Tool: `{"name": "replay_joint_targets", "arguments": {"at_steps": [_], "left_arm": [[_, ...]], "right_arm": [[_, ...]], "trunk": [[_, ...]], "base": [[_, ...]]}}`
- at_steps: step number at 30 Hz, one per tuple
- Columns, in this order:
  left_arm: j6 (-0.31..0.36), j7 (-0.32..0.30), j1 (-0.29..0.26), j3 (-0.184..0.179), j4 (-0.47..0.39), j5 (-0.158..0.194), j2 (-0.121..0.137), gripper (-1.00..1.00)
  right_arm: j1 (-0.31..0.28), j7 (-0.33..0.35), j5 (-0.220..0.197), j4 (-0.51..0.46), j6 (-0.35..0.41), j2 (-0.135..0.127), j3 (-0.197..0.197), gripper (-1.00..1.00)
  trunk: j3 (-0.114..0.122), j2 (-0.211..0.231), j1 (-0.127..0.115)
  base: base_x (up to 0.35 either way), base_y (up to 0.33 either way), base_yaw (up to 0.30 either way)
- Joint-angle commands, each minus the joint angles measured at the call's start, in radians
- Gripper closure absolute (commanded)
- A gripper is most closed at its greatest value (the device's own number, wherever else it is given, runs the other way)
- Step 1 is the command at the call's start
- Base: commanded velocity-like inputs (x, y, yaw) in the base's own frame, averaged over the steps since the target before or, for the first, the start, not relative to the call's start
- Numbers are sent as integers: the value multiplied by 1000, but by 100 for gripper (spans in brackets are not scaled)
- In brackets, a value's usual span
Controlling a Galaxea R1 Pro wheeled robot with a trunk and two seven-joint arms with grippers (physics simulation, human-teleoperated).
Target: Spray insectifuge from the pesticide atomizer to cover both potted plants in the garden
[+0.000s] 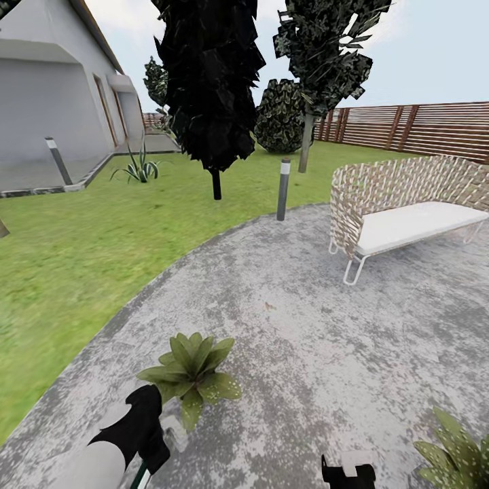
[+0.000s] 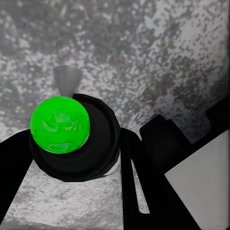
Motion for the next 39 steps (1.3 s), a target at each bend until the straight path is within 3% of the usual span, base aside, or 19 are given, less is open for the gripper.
{"name": "replay_joint_targets", "arguments": {"at_steps": [1, 11, 12, 15, 18, 27, 39], "left_arm": [[6, -8, 0, 8, -1, -6, -2, 100], [7, -22, -12, 11, -12, -6, 1, 100], [7, -21, -11, 11, -12, -6, 6, 100], [9, -21, -10, 14, -12, -5, 54, 100], [10, -21, -10, 14, -12, -1, 71, 100], [10, -19, -21, 13, -13, 28, 41, 100], [11, -13, -21, 15, -67, 32, 41, 100]], "right_arm": [[-1, -6, 10, 1, -2, 0, -6, -100], [-1, -6, 11, 0, -2, 0, -6, -100], [-1, -6, 11, 0, -2, 0, -6, -100], [-1, -6, 10, 0, -2, 0, -6, -100], [-1, -6, 11, 1, -2, 0, -6, -100], [-1, -6, 11, 0, -2, 0, -6, -100], [-1, -6, 11, 0, -2, 0, -6, -100]], "trunk": [[-1, 0, 0], [-1, 0, 0], [-1, 0, 0], [-1, 0, 0], [-1, 0, 0], [-1, 0, 0], [-1, 0, 0]], "base": [[0, 0, 0], [0, 0, 0], [0, 0, 0], [0, 0, 0], [0, 0, 0], [53, 66, 0], [-83, 70, 0]]}}
